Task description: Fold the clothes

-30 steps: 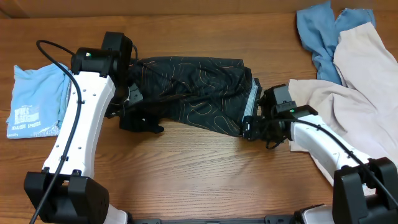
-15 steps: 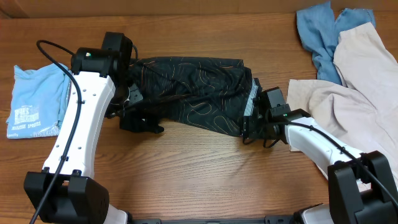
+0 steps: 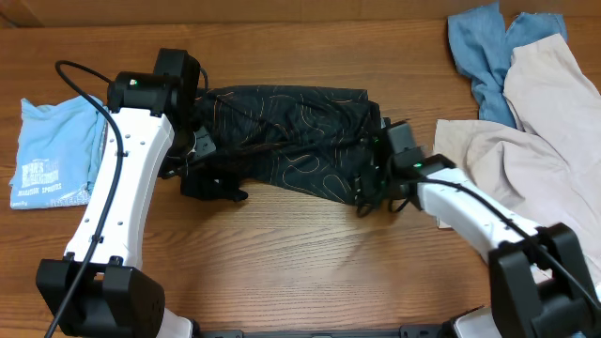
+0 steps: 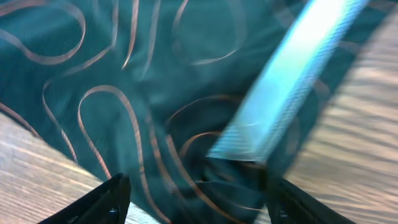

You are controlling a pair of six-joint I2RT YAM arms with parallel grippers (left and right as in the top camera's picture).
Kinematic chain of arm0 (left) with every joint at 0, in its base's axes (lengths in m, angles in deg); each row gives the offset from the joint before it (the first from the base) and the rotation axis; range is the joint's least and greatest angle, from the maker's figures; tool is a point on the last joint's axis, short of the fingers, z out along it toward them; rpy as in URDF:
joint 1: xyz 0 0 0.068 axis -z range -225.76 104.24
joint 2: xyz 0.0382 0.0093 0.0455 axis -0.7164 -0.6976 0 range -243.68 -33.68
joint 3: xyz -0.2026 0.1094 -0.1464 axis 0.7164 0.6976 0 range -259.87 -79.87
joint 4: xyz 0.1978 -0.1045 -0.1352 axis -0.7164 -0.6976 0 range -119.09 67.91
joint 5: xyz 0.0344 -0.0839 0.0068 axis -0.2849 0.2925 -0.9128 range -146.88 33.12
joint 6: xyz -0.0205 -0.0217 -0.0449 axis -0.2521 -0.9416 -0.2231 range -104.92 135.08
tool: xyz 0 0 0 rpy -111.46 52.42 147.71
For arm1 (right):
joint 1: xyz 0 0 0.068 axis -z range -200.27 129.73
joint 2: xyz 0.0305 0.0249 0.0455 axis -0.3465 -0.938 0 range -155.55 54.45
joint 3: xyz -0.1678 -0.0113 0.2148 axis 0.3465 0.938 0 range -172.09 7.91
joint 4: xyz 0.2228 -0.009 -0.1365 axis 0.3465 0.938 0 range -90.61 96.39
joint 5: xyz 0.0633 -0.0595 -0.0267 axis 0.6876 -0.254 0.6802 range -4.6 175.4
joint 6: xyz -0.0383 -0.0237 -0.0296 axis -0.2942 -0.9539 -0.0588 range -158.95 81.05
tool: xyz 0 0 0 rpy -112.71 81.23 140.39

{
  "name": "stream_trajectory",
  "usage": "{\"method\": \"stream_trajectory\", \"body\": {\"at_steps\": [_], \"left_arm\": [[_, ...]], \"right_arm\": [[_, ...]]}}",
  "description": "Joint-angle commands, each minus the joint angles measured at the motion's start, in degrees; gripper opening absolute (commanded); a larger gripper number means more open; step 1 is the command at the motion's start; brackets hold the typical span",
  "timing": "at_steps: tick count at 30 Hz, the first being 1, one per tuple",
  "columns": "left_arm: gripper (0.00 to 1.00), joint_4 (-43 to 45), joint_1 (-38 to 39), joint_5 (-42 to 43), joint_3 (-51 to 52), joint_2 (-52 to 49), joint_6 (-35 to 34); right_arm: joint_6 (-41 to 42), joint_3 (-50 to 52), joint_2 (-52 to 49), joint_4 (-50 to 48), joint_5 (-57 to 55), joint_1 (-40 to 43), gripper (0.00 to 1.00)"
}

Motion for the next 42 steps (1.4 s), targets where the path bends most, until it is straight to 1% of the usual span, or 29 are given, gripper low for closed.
{"method": "stream_trajectory", "body": {"at_steps": [1, 5, 6, 10, 16, 17, 19, 22, 24, 25, 31, 32, 33, 34, 40, 41, 42], "left_arm": [[0.04, -0.1, 0.2, -1.1, -0.9, 0.5, 0.7], [0.04, -0.1, 0.2, -1.1, -1.0, 0.5, 0.7], [0.04, -0.1, 0.2, -1.2, -0.9, 0.5, 0.7], [0.04, -0.1, 0.2, -1.2, -0.9, 0.5, 0.7], [0.04, -0.1, 0.2, -1.1, -0.9, 0.5, 0.7], [0.04, -0.1, 0.2, -1.1, -0.9, 0.5, 0.7], [0.04, -0.1, 0.2, -1.2, -0.9, 0.5, 0.7], [0.04, -0.2, 0.2, -1.1, -0.9, 0.5, 0.7], [0.04, -0.3, 0.2, -1.1, -0.9, 0.5, 0.7], [0.04, -0.3, 0.2, -1.1, -0.9, 0.5, 0.7], [0.04, -0.4, 0.2, -1.2, -0.9, 0.5, 0.7], [0.04, -0.3, 0.2, -1.2, -0.9, 0.5, 0.7], [0.04, -0.3, 0.2, -1.2, -0.9, 0.5, 0.7], [0.04, -0.3, 0.2, -1.2, -0.9, 0.5, 0.7], [0.06, -0.4, 0.2, -1.2, -0.9, 0.5, 0.7], [0.07, -0.4, 0.2, -1.2, -0.9, 0.5, 0.7], [0.11, -0.4, 0.2, -1.2, -0.9, 0.5, 0.7]], "right_arm": [[0.3, -1.0, -3.3, 0.0, -4.1, -2.5, 0.74], [8.4, -1.0, -4.0, 4.4, -9.8, -2.6, 0.79], [9.3, -1.0, -4.0, 5.1, -10.4, -2.6, 0.8], [9.8, -1.0, -4.0, 5.4, -10.3, -2.6, 0.79], [9.8, -1.0, -4.0, 5.0, -8.7, -2.6, 0.75], [9.8, -1.0, -4.0, 4.7, -8.7, -2.6, 0.72], [9.8, -1.0, -4.0, 3.6, -8.7, -2.5, 0.59], [9.8, -1.1, -4.0, 2.7, -8.7, -2.4, 0.32], [9.8, -1.1, -4.0, 2.7, -8.7, -2.4, 0.21], [10.0, -1.1, -4.0, 2.7, -8.9, -2.4, 0.2], [10.5, -1.1, -3.7, 4.1, -10.6, -2.4, 0.19], [11.1, -1.1, -3.1, 5.4, -10.9, -2.4, 0.11], [11.5, -1.1, -2.6, 6.3, -10.8, -2.4, 0.06], [11.5, -1.1, -2.0, 7.2, -10.8, -2.4, 0.04], [11.5, -1.5, 4.0, 9.7, -10.8, -2.4, 0.04], [11.5, -1.7, 4.9, 9.9, -10.8, -2.4, 0.04], [11.5, -2.1, 6.1, 10.3, -10.9, -2.4, 0.04]]}}
